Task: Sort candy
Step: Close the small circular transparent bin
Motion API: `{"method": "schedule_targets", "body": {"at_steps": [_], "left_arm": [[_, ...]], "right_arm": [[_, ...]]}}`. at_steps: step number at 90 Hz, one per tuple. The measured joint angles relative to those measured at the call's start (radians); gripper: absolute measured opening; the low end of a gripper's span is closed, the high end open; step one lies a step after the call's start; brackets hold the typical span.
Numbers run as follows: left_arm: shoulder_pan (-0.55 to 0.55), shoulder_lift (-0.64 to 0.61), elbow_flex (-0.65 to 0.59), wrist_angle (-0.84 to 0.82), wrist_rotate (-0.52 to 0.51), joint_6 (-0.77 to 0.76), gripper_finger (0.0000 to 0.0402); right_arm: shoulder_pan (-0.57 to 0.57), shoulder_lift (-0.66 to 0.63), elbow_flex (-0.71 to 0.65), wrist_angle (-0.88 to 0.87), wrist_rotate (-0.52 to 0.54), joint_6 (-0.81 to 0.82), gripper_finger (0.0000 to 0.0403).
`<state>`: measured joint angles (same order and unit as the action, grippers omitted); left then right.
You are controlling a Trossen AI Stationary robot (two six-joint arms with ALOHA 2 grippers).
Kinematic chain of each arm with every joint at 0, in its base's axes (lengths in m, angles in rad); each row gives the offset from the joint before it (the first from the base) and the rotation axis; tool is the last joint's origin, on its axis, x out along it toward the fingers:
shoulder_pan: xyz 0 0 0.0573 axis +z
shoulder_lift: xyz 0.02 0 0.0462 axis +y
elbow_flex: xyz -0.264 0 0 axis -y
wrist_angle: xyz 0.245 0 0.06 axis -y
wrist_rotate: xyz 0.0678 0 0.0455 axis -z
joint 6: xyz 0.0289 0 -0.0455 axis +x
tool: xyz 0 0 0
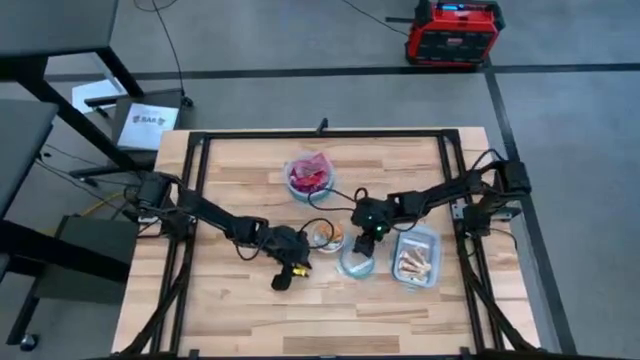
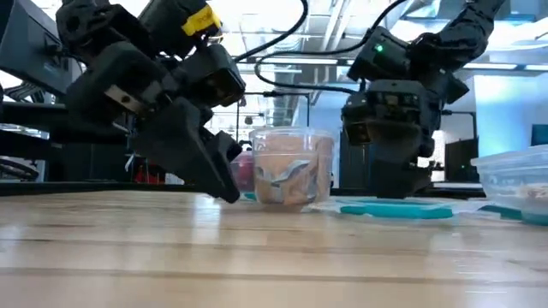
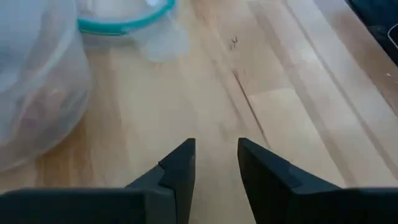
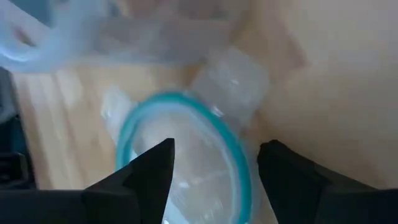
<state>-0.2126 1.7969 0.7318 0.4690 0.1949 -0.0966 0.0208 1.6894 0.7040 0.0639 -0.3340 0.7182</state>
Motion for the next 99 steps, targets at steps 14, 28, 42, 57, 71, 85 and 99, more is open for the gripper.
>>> {"method": "schedule_targets", "body": {"at_steps": [14, 28, 42, 57, 71, 85, 99], "left_arm": [[-0.008, 0.052, 0.04, -0.006, 0.003, -0.031, 0.0107], [-0.026, 0.057, 0.059, -0.008, 0.005, -0.035, 0.0107], [-0.061, 0.057, 0.092, -0.007, -0.014, -0.086, 0.0107], [-0.174, 0.057, 0.131, -0.009, -0.191, -0.124, 0.0106], [-0.264, 0.09, 0.189, -0.013, -0.421, -0.164, 0.0106], [-0.287, 0.179, 0.278, -0.072, -0.448, -0.218, 0.0106], [-0.278, 0.275, 0.364, -0.107, -0.458, -0.255, 0.0106]], "right_arm": [[0.06, 0.05, 0.003, 0.042, 0.004, 0.076, 0.0212], [0.1, 0.052, 0.003, 0.038, 0.027, 0.101, 0.0212], [0.102, 0.023, 0.001, 0.023, 0.043, 0.105, 0.0212], [0.115, 0.005, 0.0, -0.016, 0.048, 0.113, 0.0211], [0.164, 0.013, 0.001, -0.052, 0.083, 0.089, 0.021], [0.193, 0.016, 0.0, -0.021, 0.103, 0.129, 0.021], [0.232, 0.017, 0.0, -0.002, 0.148, 0.186, 0.021]]}}
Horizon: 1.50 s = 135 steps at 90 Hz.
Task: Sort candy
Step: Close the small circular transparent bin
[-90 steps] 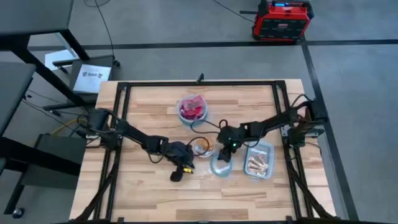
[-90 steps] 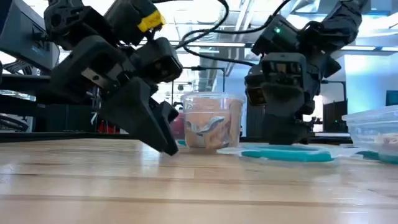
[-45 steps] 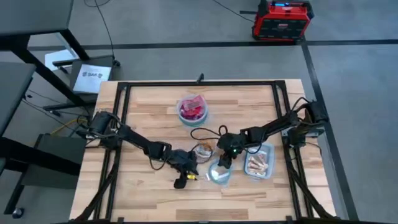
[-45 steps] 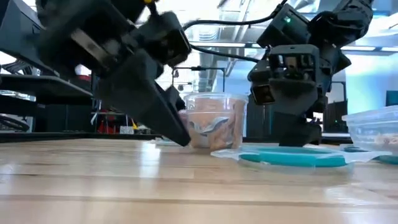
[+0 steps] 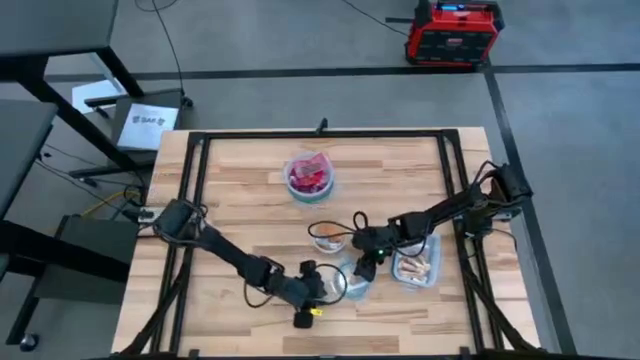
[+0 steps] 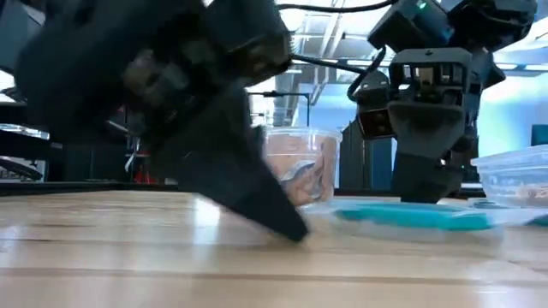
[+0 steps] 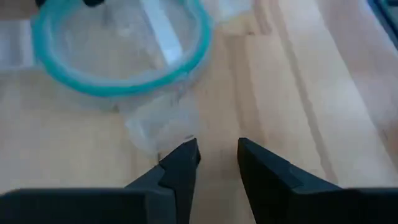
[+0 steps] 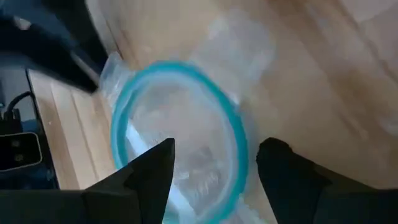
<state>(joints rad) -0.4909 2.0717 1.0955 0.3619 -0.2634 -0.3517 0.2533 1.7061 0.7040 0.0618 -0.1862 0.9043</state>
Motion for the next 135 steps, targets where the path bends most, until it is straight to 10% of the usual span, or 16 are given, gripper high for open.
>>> {"method": "schedule_targets", "body": {"at_steps": [79, 108, 135], "left_arm": [[0.029, 0.057, 0.049, -0.047, -0.03, 0.0, 0.0107], [0.03, 0.051, 0.049, -0.068, -0.002, 0.024, 0.0107], [-0.016, -0.112, 0.046, -0.463, 0.065, 0.16, 0.0107]], "right_arm": [[0.109, 0.005, -0.004, 0.228, -0.023, -0.055, 0.0202], [0.11, -0.004, 0.003, 0.19, -0.049, -0.098, 0.0022], [0.074, -0.098, 0.043, 0.101, -0.121, -0.075, 0.001]]}}
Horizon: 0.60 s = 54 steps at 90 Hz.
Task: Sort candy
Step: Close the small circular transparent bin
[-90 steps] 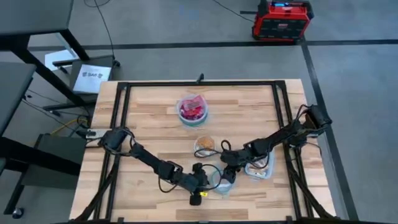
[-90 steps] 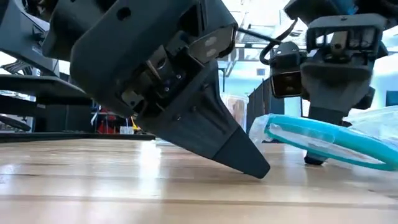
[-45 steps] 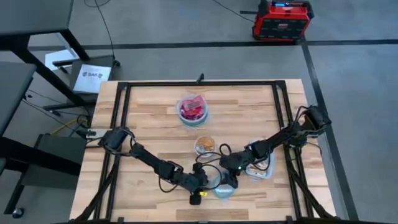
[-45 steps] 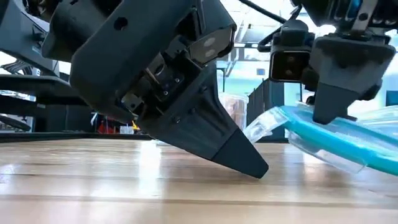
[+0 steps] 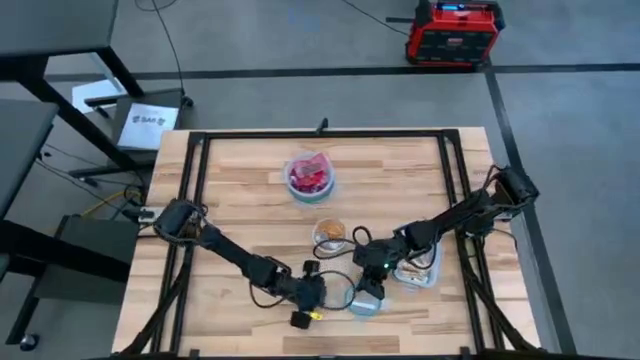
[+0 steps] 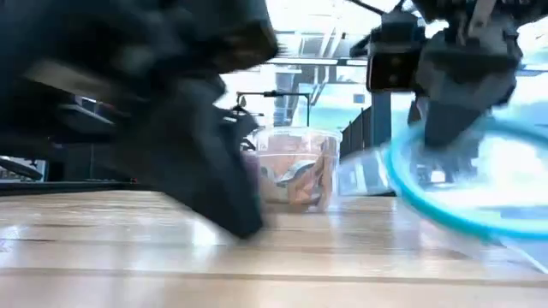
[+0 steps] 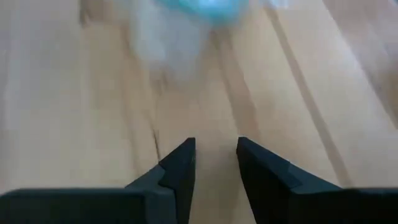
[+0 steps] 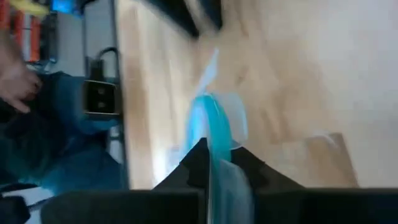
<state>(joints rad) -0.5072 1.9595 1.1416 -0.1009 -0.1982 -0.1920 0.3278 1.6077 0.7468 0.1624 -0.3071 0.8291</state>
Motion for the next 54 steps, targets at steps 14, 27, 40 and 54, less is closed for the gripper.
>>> {"method": "schedule_targets", "body": {"at_steps": [14, 27, 40, 54], "left_arm": [[-0.028, -0.138, -0.004, -0.228, -0.039, 0.019, 0.0107], [-0.039, -0.286, -0.025, -0.312, -0.166, 0.02, 0.0107], [-0.035, -0.448, -0.119, -0.274, -0.286, 0.014, 0.0107], [-0.006, -0.586, -0.259, -0.189, -0.306, -0.042, 0.0107]], "right_arm": [[-0.063, -0.115, 0.036, -0.029, -0.029, -0.014, 0.0009], [-0.182, -0.169, 0.08, -0.027, -0.029, -0.071, 0.0009], [-0.336, -0.117, 0.126, -0.025, -0.044, -0.087, 0.0009], [-0.488, 0.01, 0.147, -0.021, -0.227, -0.079, 0.0009]]}}
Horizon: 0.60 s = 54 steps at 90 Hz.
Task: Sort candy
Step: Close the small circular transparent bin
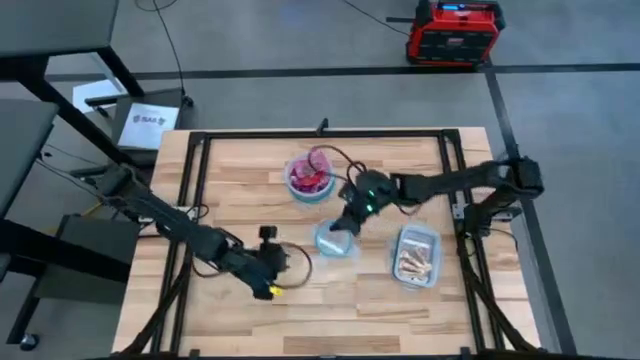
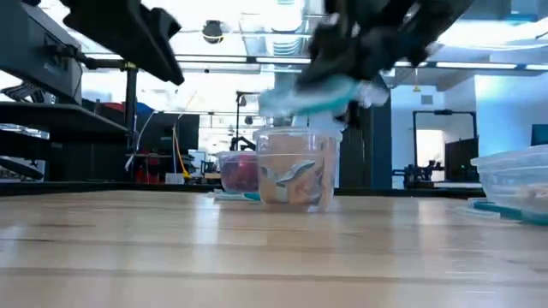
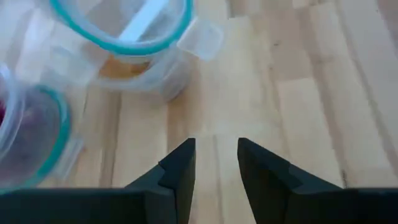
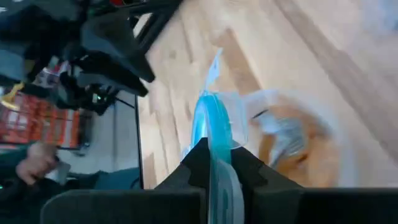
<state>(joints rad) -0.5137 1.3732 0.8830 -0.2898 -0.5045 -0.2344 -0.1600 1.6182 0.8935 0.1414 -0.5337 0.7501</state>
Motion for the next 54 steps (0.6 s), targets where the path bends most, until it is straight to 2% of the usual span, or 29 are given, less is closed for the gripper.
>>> {"method": "schedule_targets", "body": {"at_steps": [6, 19, 34, 54], "left_arm": [[0.012, -0.048, -0.055, 0.055, -0.004, -0.018, 0.0107], [0.027, -0.107, -0.141, 0.149, -0.004, -0.027, 0.0107], [0.047, -0.116, -0.155, 0.144, -0.004, -0.024, 0.0107], [0.069, -0.11, -0.156, 0.16, -0.003, 0.0, 0.0107]], "right_arm": [[-0.041, 0.039, 0.0, 0.021, -0.07, 0.004, 0.0009], [-0.106, 0.056, 0.0, 0.055, -0.149, 0.003, 0.0009], [-0.122, 0.044, -0.001, 0.127, -0.24, 0.039, 0.0009], [-0.125, 0.079, 0.001, 0.191, -0.251, 0.061, 0.0009]]}}
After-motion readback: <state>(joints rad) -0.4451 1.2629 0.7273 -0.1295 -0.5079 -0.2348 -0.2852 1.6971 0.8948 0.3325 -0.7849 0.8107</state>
